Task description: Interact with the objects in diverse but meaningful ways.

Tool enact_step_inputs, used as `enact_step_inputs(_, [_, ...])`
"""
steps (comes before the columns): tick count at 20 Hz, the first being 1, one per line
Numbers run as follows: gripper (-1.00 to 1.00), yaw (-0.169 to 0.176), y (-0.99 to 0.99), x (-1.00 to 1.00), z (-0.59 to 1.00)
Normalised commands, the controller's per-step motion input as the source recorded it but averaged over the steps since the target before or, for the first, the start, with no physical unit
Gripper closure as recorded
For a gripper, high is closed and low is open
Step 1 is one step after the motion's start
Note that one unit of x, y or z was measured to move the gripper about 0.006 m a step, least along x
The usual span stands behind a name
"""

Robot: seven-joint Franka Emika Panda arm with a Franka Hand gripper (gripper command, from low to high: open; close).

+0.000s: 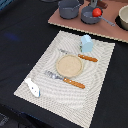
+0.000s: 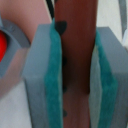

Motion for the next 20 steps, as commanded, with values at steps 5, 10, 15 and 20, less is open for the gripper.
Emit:
enact_step_inputs(5, [1.00,0.000,0.99,-0.46,-0.24])
enact_step_inputs(10, [1.00,0.000,0.92,-0.36,-0.28])
enact_step_inputs(15, [1.00,0.000,0.72,-0.12,-0.33])
enact_step_inputs(20, [1.00,-0.011,0.38,0.13,-0.28])
